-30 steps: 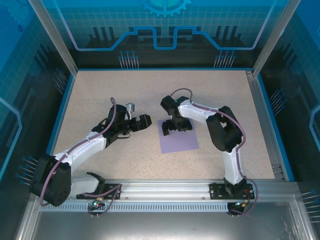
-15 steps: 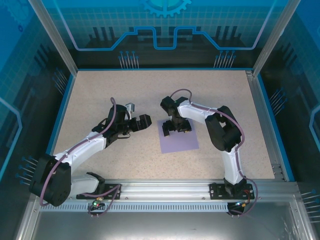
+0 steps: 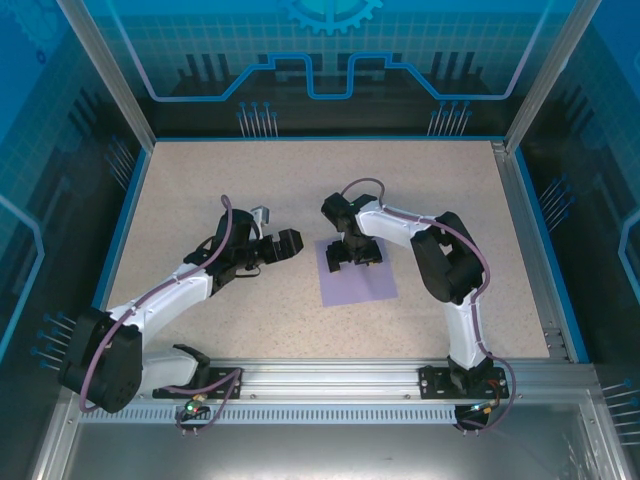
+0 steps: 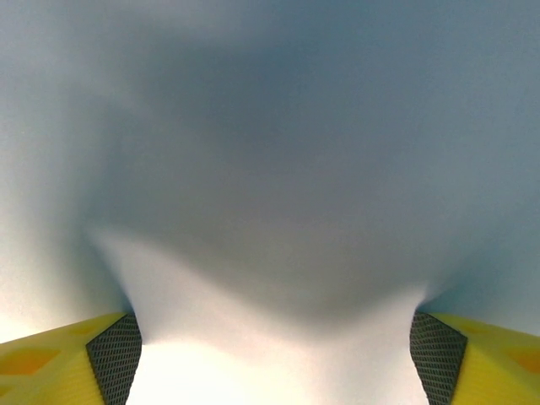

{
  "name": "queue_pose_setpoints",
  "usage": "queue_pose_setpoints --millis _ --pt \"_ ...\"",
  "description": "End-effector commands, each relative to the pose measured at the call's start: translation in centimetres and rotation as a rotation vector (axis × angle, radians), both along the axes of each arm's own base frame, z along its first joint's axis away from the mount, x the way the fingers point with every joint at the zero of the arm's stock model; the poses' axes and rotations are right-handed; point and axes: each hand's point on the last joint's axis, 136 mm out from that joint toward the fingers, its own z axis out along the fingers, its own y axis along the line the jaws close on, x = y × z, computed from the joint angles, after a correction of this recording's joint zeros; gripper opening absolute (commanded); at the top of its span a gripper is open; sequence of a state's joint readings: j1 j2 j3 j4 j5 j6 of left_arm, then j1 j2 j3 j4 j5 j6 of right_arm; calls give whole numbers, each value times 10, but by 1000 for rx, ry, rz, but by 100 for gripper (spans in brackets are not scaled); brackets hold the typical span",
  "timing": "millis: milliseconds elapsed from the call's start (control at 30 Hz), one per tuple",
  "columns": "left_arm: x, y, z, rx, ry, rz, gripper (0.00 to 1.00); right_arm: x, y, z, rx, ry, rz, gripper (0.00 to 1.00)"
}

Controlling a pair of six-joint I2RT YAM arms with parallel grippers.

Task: Fold a paper plane with a square sheet of paper (pick it up from the middle)
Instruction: Fold the square sheet of paper in half at the center of the table.

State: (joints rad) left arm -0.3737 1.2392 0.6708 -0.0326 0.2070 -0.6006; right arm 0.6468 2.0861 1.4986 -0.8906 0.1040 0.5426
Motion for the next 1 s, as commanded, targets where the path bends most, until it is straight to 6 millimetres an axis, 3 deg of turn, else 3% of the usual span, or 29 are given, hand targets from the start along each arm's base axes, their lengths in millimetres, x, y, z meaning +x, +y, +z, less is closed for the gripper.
queue_pose_setpoints --millis 0,233,567,733,900,967 --pt "-1 0 1 -1 10 -3 99 -16 -8 -26 -28 79 -9 86" --pt "-1 1 2 -1 8 -2 99 -9 -1 -10 14 36 -18 72" --pt "0 5 4 17 4 18 99 -1 9 30 122 -47 -16 36" --pt "1 14 2 20 21 64 99 1 36 72 383 -104 -17 32" --pt "5 17 11 -65 38 68 99 6 66 129 797 -131 -11 36" --pt "7 13 16 -122 43 45 99 8 70 140 918 -115 -22 37"
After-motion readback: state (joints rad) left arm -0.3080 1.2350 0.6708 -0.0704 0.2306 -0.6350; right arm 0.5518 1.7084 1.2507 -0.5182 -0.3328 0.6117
